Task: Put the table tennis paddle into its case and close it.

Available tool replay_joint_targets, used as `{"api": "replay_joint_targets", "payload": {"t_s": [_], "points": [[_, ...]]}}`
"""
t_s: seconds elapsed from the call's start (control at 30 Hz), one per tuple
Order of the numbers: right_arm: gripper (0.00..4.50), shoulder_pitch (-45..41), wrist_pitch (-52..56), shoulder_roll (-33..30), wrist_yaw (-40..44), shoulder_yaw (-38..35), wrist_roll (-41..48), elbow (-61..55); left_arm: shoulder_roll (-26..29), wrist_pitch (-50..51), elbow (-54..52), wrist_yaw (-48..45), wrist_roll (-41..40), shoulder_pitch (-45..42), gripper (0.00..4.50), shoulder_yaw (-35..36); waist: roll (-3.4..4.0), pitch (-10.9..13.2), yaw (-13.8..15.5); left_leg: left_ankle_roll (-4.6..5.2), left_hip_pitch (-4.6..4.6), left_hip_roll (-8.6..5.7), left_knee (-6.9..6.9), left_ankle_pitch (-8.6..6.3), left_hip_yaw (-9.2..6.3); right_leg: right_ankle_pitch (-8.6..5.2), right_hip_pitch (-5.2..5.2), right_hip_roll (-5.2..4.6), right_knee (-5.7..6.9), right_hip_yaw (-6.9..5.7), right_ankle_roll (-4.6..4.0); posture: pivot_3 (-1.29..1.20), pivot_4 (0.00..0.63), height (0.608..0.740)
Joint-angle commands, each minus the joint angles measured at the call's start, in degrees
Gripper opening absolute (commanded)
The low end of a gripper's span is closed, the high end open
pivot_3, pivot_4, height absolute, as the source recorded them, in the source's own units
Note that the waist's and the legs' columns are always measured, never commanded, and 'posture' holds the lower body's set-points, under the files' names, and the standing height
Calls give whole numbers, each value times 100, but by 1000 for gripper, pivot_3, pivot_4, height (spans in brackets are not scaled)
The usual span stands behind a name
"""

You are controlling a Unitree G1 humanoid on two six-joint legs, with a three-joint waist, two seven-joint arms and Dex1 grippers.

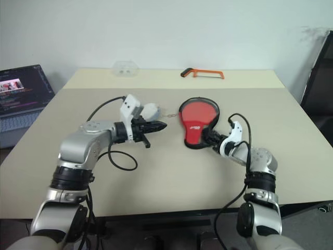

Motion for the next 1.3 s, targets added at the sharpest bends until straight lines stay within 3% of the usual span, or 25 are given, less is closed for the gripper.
{"api": "replay_joint_targets", "payload": {"t_s": [0.03,0.27,0.67,0.83,1.0,1.17,1.3], "points": [[42,459,1009,207,65,282,515,-925,86,-46,-182,-59,-94,-40,0,39,0,0,19,0,-1,1,-1,0,0,-1,-2,0,1,-1,-3,0,150,740],[42,1358,2152,360,46,369,989,-2413,140,-9,-192,-140,-114,-54,0,14,0,0,81,-1,-9,0,-3,-1,3,-5,-15,-1,3,0,-2,0,150,740],[42,2977,2209,-129,-382,1220,2448,-3755,157,-63,-130,-306,-99,-105,0,-109,-2,-1,123,-1,-11,0,-2,-1,2,-11,-16,-1,3,-1,8,0,150,740],[42,3068,2209,-148,-614,1318,2568,-3732,143,-90,-130,-312,-111,-89,0,-139,-6,-4,123,-1,-11,1,-1,-1,1,-12,-15,-1,3,-1,9,0,150,740],[42,2795,2190,-204,-901,1196,2094,-3589,112,-122,-58,-287,-92,-133,0,-150,-8,-5,123,-1,-10,1,2,0,-1,-12,-15,0,4,-1,9,0,150,740],[1557,2585,2209,-623,-685,1051,2328,-3560,131,-178,45,-239,-66,-137,0,-102,-8,-5,139,-1,-10,-2,23,1,-1,-5,-3,-2,4,1,21,0,150,740],[2887,2387,2209,-1768,-78,1159,2489,-3975,216,-207,108,-194,-78,-141,0,8,-7,-4,162,0,-9,-11,33,1,4,-1,8,-13,-2,3,32,0,150,740]]}}
